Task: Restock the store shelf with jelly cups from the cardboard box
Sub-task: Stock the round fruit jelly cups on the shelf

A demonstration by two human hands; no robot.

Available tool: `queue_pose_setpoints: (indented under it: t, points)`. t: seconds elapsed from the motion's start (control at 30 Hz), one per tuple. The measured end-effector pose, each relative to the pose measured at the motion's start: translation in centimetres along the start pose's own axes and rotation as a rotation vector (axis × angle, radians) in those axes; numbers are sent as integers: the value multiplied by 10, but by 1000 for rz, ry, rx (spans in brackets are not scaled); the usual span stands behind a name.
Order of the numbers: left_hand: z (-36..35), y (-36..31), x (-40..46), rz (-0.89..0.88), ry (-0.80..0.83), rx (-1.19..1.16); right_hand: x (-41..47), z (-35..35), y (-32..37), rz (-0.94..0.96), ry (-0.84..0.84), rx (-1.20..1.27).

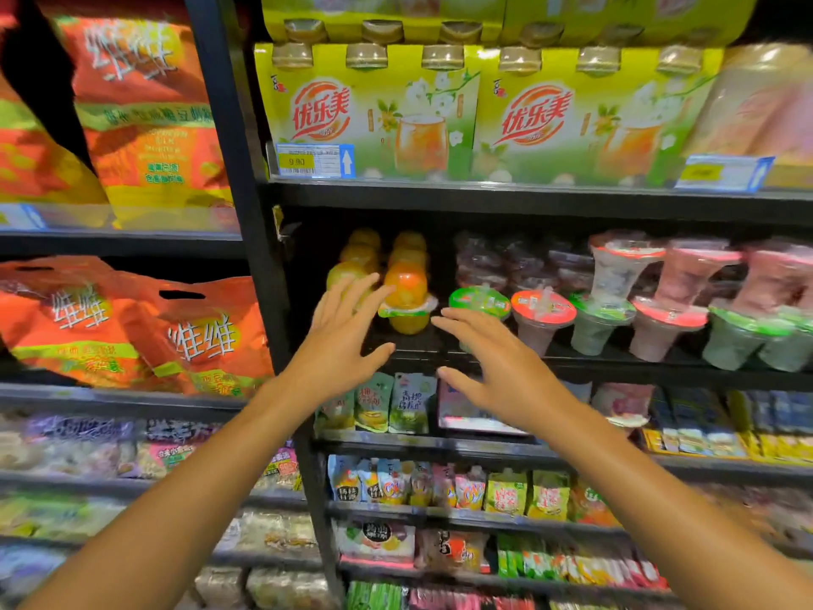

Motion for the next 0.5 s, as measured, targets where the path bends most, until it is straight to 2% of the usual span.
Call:
queue_pose_setpoints:
  t: [0.1,0.2,0.3,0.5]
  points:
    - [-9,-51,-33,-85,15,97,-52,-3,-11,45,1,59]
    - [-40,-99,-67,-122,96,88,-108,-20,-38,-18,44,111]
    - [-87,-142,-104,-192,172,60,-166,-48,-70,-132,132,199]
    - [-220,-194,-181,-249,418,-105,-289,-132,-145,-494,312,258]
Point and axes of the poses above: each hand's wrist, its own x-axis towards the middle knuckle, its own z-axis out of the back of the hand, y = z × x, the point moved 9 cm from there along x, towards the middle knuckle, and after that the axes turned 10 degrees about x, right-handed, at the moved point
